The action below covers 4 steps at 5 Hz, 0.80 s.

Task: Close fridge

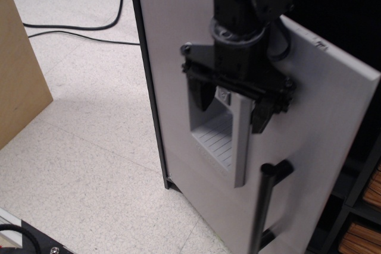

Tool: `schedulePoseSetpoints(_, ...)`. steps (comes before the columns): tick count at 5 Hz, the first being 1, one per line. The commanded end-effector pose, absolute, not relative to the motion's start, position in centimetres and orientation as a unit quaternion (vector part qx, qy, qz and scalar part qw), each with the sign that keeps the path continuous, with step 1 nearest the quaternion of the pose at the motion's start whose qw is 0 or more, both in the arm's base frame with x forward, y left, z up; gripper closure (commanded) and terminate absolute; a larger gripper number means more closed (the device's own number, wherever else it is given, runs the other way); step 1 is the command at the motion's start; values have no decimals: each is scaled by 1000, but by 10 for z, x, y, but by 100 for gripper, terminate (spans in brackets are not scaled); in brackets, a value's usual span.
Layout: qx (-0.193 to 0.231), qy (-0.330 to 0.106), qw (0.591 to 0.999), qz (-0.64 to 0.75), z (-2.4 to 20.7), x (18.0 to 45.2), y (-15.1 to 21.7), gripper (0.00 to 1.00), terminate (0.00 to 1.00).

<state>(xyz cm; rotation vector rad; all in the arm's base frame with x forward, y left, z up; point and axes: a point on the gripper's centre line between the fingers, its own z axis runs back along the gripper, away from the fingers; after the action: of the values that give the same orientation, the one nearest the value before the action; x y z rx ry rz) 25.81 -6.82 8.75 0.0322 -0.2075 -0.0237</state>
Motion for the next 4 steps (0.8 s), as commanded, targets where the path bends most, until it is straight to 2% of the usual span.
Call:
schedulePoseSetpoints(1, 17, -188, 982, -21, 99, 291, -94, 0, 0)
schedulePoseSetpoints(4, 21, -248, 968, -16, 91, 330, -122, 0, 0)
